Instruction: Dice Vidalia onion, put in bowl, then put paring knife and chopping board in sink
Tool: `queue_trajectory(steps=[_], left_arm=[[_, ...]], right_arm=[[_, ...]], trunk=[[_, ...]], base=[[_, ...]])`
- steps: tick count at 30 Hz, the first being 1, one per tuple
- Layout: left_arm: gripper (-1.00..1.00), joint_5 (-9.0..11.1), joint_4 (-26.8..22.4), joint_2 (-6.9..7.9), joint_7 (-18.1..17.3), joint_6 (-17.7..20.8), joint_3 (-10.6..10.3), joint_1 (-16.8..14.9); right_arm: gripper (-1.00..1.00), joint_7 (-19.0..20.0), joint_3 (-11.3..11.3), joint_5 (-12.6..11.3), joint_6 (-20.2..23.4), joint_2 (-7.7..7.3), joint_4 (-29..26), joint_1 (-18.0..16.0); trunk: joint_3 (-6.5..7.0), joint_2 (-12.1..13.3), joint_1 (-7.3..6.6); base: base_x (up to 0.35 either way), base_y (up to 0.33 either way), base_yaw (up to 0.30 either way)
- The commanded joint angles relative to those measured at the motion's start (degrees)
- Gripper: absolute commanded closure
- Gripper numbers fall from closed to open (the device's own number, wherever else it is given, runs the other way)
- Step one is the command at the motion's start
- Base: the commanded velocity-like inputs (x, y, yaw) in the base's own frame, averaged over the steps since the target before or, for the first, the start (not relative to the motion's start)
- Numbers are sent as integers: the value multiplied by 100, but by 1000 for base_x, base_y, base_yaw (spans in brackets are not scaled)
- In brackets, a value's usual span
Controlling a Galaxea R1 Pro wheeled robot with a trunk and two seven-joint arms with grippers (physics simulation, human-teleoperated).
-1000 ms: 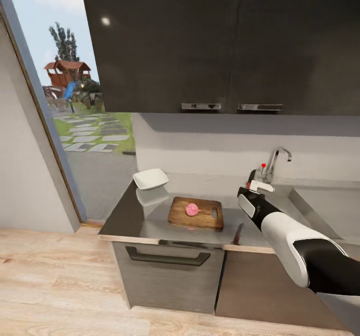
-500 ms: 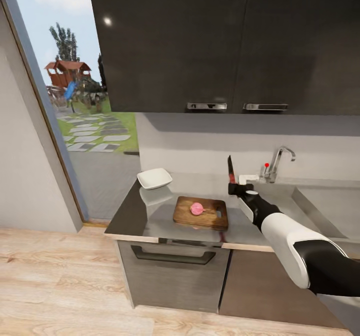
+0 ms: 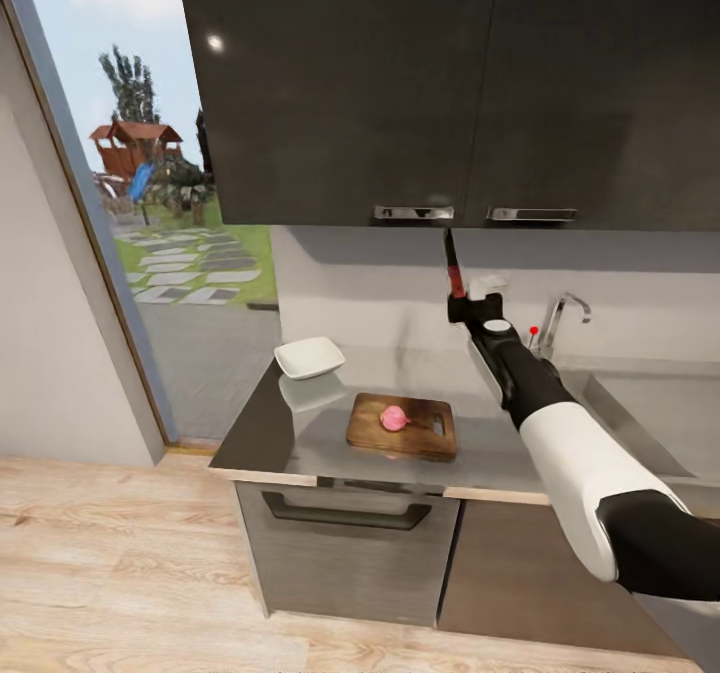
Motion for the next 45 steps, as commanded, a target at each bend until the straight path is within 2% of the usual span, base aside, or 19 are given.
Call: queue_trajectory(steps=[1, 5, 7, 10, 11, 13, 14, 19, 20, 21, 24, 27, 31, 38, 42, 43, 45], left_arm=[[-100, 53, 1, 3, 5, -10, -14, 0], [-100, 53, 40, 3, 5, -9, -14, 0], [-100, 54, 49, 3, 5, -7, -14, 0], [-100, 54, 59, 3, 5, -7, -14, 0], [-100, 54, 65, 3, 5, -7, -14, 0], [-100, 54, 69, 3, 5, -7, -14, 0], [-100, 54, 70, 3, 5, -7, -14, 0], [-100, 54, 71, 3, 5, -7, -13, 0], [-100, 54, 75, 3, 5, -7, -12, 0], [-100, 54, 90, 3, 5, -7, -10, 0], [-100, 54, 128, 3, 5, -7, -7, 0], [-100, 52, 180, 3, 7, -7, -6, -1], [-100, 38, 191, 5, 29, -7, -6, -7], [-100, 28, 191, 3, 31, -7, -6, -15], [-100, 33, 306, 3, 31, -8, -6, -17], [-100, 31, 362, 3, 29, -13, -6, -17], [-100, 31, 374, 3, 29, -14, -6, -17]], right_arm=[[100, -54, 46, 7, 71, 9, -223, -2], [100, -71, 74, 23, 109, 30, -652, 126], [100, -77, 168, 134, 111, 34, -1091, 507], [100, -95, 489, 578, 115, 31, -2128, 1375], [100, -103, 550, 767, 118, 29, -2636, 1785], [100, -107, 587, 947, 123, 20, -3272, 2327], [100, -109, 601, 1043, 130, 1, -3806, 2767], [100, -110, 604, 1106, 141, -65, -4382, 3353], [100, -110, 604, 1110, 142, -112, -4426, 3426], [100, -111, 605, 1114, 143, -257, -4472, 3553], [100, -111, 609, 1109, 146, -416, -4494, 3731], [100, -109, 613, 1126, 152, -469, -4495, 3917], [100, -95, 646, 1531, 317, -475, -4450, 4004], [100, -93, 1010, 2197, 678, -475, -4425, 4037], [100, -93, 1043, 2260, 765, -480, -4365, 4039], [100, -93, 1072, 2274, 962, -482, -4328, 4039], [100, -93, 1120, 2278, 1044, -484, -4315, 4039]], trunk=[[-13, -11, 5], [-13, -11, 5], [-13, -11, 5], [-13, -11, 5], [-13, -11, 5], [-13, -11, 5], [-13, -11, 5], [-13, -11, 5], [-13, -11, 5], [-13, -11, 5], [-13, -11, 5], [-13, -11, 5], [-13, -11, 5], [-13, -11, 5], [-13, -11, 5], [-13, -11, 5], [-13, -11, 5]], base=[[0, 0, 0], [0, 0, 0], [0, 0, 0], [0, 0, 0], [0, 0, 0], [0, 0, 0], [0, 0, 0], [0, 0, 0], [0, 0, 0], [0, 0, 0], [0, 0, 0], [0, 0, 0], [0, 0, 0], [0, 0, 0], [0, 0, 0], [0, 0, 0], [0, 0, 0]])
